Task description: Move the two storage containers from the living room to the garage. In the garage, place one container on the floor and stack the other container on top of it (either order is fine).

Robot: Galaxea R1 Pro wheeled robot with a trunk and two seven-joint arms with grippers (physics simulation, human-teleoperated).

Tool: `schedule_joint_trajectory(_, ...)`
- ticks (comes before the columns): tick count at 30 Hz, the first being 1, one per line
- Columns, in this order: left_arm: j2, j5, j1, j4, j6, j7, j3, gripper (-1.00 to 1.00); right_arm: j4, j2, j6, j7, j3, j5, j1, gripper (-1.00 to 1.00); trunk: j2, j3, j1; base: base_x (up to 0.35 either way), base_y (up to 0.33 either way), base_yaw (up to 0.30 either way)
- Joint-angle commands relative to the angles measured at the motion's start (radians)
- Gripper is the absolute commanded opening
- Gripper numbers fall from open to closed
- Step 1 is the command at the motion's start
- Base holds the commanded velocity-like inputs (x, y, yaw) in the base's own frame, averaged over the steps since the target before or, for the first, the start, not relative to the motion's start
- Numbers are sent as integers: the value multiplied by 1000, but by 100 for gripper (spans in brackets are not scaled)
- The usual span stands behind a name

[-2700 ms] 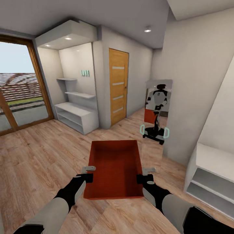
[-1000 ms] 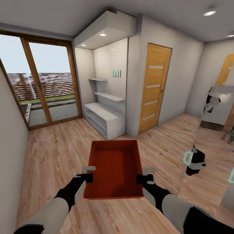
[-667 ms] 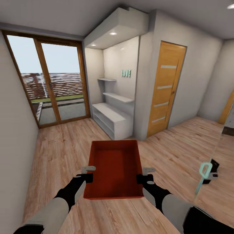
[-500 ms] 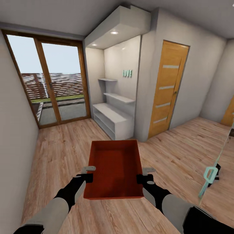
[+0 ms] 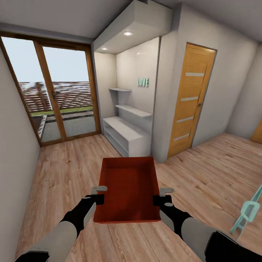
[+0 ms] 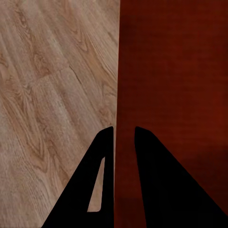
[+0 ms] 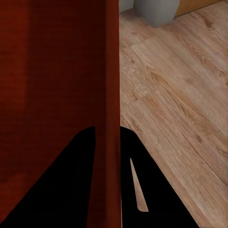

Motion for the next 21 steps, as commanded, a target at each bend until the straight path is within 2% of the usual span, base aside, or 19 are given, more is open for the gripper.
schedule_joint_trajectory(1,1,4,-1,-1,7,10,1,-100,60,-30,-6,-14,4,-3,-1,-100,-2,-2,1,322,0,0)
schedule_joint_trajectory(14,1,4,-1,-1,7,10,1,-100,60,-31,-7,-14,4,-3,-1,-100,-2,-2,1,322,0,-3)
schedule_joint_trajectory(21,1,4,-1,-1,7,10,1,-100,60,-32,-7,-14,3,-3,-1,-100,-2,-2,1,322,0,-189)
